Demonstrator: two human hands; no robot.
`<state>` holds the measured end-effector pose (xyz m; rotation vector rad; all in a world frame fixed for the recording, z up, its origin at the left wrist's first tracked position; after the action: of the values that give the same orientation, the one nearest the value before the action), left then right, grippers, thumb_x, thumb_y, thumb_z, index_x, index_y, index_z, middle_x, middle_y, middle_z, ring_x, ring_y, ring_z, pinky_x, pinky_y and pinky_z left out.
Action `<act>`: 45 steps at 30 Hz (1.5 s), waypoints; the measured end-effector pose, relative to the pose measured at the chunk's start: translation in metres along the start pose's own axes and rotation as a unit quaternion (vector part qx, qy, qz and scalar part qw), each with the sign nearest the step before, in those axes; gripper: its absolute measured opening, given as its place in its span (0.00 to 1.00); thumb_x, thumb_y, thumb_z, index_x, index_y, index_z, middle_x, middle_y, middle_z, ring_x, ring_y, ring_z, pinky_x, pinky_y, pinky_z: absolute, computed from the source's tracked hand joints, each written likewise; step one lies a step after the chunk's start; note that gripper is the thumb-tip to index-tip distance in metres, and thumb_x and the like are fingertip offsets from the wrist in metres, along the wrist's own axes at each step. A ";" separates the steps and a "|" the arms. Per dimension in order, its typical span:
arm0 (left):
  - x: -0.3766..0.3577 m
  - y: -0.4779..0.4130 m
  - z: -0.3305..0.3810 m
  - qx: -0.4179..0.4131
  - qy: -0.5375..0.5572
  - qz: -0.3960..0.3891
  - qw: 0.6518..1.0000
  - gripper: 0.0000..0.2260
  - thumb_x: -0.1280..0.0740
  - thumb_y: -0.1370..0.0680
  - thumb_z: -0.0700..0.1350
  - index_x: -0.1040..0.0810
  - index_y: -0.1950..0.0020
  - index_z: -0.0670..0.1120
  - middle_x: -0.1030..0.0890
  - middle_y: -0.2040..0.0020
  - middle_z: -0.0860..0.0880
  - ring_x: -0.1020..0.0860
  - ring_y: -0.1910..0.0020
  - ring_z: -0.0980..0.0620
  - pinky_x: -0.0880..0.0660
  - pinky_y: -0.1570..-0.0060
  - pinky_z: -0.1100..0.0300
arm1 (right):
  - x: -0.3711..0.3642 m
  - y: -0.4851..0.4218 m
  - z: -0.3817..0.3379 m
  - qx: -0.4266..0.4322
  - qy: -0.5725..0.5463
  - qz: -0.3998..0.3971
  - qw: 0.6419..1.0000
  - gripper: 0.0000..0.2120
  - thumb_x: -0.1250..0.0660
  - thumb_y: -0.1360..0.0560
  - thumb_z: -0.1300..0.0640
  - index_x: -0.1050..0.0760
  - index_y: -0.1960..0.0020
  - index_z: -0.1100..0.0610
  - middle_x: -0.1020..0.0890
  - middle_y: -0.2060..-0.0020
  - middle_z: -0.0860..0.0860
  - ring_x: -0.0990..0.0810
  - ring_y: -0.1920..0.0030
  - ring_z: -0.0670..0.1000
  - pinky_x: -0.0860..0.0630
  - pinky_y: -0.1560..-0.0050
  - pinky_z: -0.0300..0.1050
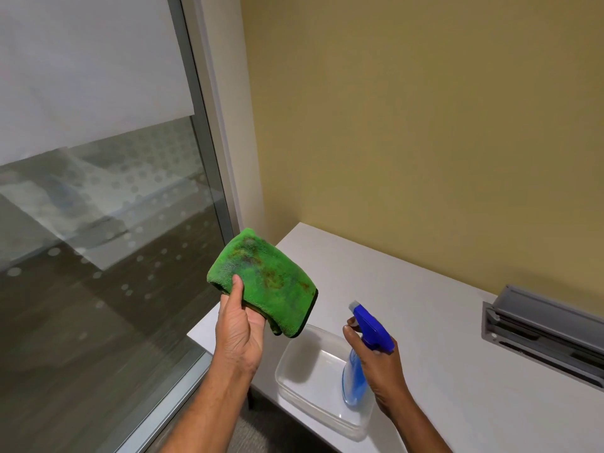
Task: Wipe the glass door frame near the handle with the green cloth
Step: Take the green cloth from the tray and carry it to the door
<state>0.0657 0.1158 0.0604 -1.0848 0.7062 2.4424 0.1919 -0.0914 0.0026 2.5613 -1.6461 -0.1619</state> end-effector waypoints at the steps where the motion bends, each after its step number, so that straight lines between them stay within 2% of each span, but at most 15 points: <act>1: 0.001 0.000 0.000 0.001 -0.003 -0.003 1.000 0.20 0.38 0.15 0.47 0.29 0.23 0.46 0.20 0.28 0.43 0.22 0.30 0.44 0.31 0.27 0.36 | 0.002 0.000 0.002 -0.004 0.002 0.003 1.000 0.08 0.23 0.27 0.57 0.16 0.54 0.44 0.13 0.60 0.43 0.16 0.60 0.40 0.24 0.58 0.39; 9: 0.007 0.001 -0.001 0.008 -0.007 -0.004 1.000 0.18 0.38 0.15 0.47 0.26 0.24 0.47 0.18 0.30 0.43 0.22 0.30 0.44 0.33 0.24 0.36 | 0.008 -0.003 0.018 -0.041 -0.015 0.054 0.998 0.09 0.23 0.27 0.58 0.17 0.50 0.49 0.13 0.57 0.48 0.17 0.53 0.50 0.23 0.59 0.41; 17: 0.005 0.005 0.007 0.014 -0.008 -0.002 1.000 0.19 0.37 0.15 0.46 0.27 0.24 0.46 0.19 0.30 0.42 0.22 0.30 0.43 0.33 0.24 0.36 | 0.007 -0.008 0.027 -0.028 0.000 0.080 0.996 0.08 0.23 0.28 0.58 0.18 0.53 0.47 0.13 0.62 0.42 0.16 0.52 0.53 0.23 0.54 0.46; 19: 0.004 0.007 0.011 0.015 -0.012 -0.003 1.000 0.19 0.37 0.15 0.46 0.27 0.24 0.45 0.18 0.31 0.42 0.22 0.30 0.43 0.33 0.24 0.36 | 0.004 -0.004 0.024 -0.024 0.019 0.081 0.996 0.11 0.23 0.28 0.58 0.19 0.49 0.49 0.14 0.57 0.47 0.17 0.49 0.58 0.24 0.49 0.49; 21: 0.004 0.009 0.016 0.012 -0.022 -0.002 1.000 0.18 0.36 0.16 0.46 0.26 0.25 0.45 0.18 0.32 0.42 0.21 0.31 0.44 0.32 0.25 0.37 | 0.000 0.005 0.017 -0.024 0.042 0.080 0.996 0.22 0.22 0.28 0.58 0.24 0.37 0.53 0.17 0.46 0.53 0.21 0.42 0.59 0.25 0.40 0.55; 24: 0.004 0.014 0.024 0.011 -0.045 -0.008 0.999 0.18 0.35 0.16 0.46 0.25 0.27 0.45 0.16 0.34 0.42 0.20 0.33 0.44 0.28 0.28 0.38 | -0.002 0.042 0.001 -0.010 0.069 0.215 0.974 0.35 0.19 0.32 0.57 0.31 0.30 0.54 0.23 0.37 0.54 0.26 0.33 0.58 0.31 0.29 0.57; 26: 0.003 0.018 0.031 0.009 -0.055 -0.016 0.998 0.17 0.35 0.17 0.47 0.24 0.28 0.45 0.15 0.36 0.43 0.18 0.34 0.44 0.25 0.31 0.40 | -0.013 0.080 -0.019 0.070 0.053 0.324 0.942 0.32 0.18 0.35 0.61 0.27 0.36 0.51 0.20 0.39 0.58 0.24 0.35 0.61 0.30 0.33 0.51; 27: 0.002 0.020 0.035 0.009 -0.057 -0.019 0.998 0.16 0.35 0.17 0.46 0.23 0.30 0.45 0.14 0.37 0.43 0.18 0.35 0.44 0.24 0.34 0.42 | -0.025 0.096 -0.032 0.107 0.031 0.329 0.938 0.31 0.18 0.36 0.63 0.27 0.40 0.45 0.19 0.41 0.59 0.23 0.38 0.60 0.30 0.35 0.48; 29: 0.001 0.026 0.044 0.003 -0.068 -0.028 0.997 0.14 0.34 0.17 0.46 0.21 0.32 0.45 0.13 0.39 0.43 0.16 0.37 0.45 0.20 0.40 0.45 | -0.055 0.115 -0.060 0.162 0.006 0.259 0.952 0.29 0.21 0.36 0.56 0.28 0.41 0.38 0.19 0.43 0.55 0.23 0.40 0.56 0.28 0.34 0.48; 31: -0.001 0.036 0.057 -0.005 -0.089 -0.038 0.995 0.13 0.33 0.18 0.47 0.21 0.34 0.44 0.13 0.40 0.43 0.15 0.39 0.45 0.16 0.46 0.48 | -0.085 0.112 -0.091 0.173 0.035 0.138 0.975 0.28 0.26 0.35 0.44 0.29 0.37 0.39 0.20 0.37 0.49 0.25 0.37 0.51 0.29 0.34 0.49; 35: -0.003 0.069 0.100 -0.032 -0.131 -0.066 0.989 0.17 0.32 0.18 0.48 0.21 0.32 0.41 0.13 0.39 0.39 0.14 0.40 0.42 0.15 0.50 0.51 | -0.139 0.095 -0.151 0.179 0.110 -0.059 0.976 0.36 0.34 0.32 0.31 0.38 0.26 0.38 0.31 0.28 0.37 0.33 0.31 0.44 0.31 0.33 0.49; 37: -0.005 0.091 0.123 -0.044 -0.146 -0.080 0.985 0.17 0.31 0.19 0.48 0.19 0.33 0.41 0.14 0.40 0.38 0.14 0.41 0.41 0.15 0.50 0.52 | -0.159 0.093 -0.168 0.162 0.115 -0.128 0.972 0.38 0.33 0.32 0.30 0.39 0.25 0.37 0.32 0.30 0.36 0.33 0.32 0.42 0.32 0.32 0.48; 39: -0.005 0.116 0.142 -0.047 -0.155 -0.084 0.983 0.16 0.30 0.19 0.49 0.17 0.35 0.41 0.14 0.39 0.37 0.15 0.40 0.39 0.15 0.48 0.49 | -0.175 0.100 -0.173 0.119 0.087 -0.215 0.966 0.35 0.30 0.33 0.32 0.33 0.28 0.38 0.25 0.33 0.37 0.24 0.36 0.42 0.25 0.36 0.47; 42: 0.011 0.152 0.167 -0.064 -0.137 -0.065 0.986 0.16 0.30 0.19 0.48 0.17 0.36 0.40 0.16 0.38 0.33 0.16 0.40 0.35 0.16 0.46 0.43 | -0.193 0.127 -0.173 0.062 0.028 -0.333 0.940 0.23 0.24 0.34 0.37 0.20 0.40 0.39 0.12 0.46 0.47 0.12 0.49 0.48 0.15 0.54 0.45; 45: 0.037 0.188 0.194 -0.093 -0.131 -0.027 0.987 0.17 0.30 0.19 0.48 0.18 0.36 0.38 0.17 0.38 0.31 0.17 0.39 0.33 0.18 0.41 0.38 | -0.213 0.161 -0.169 0.021 0.010 -0.391 0.920 0.26 0.18 0.38 0.40 0.17 0.43 0.48 0.11 0.51 0.53 0.11 0.52 0.55 0.14 0.53 0.53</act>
<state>-0.1664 0.0821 0.1986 -0.8114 0.3691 2.5778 -0.0173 0.0390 0.2001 3.0739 -0.5283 -0.1458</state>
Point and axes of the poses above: each hand's wrist, its own y-axis away from the middle knuckle, its own x-axis out of the back of the hand, z = x × y, the point moved 4 cm from there along -y, towards the middle knuckle
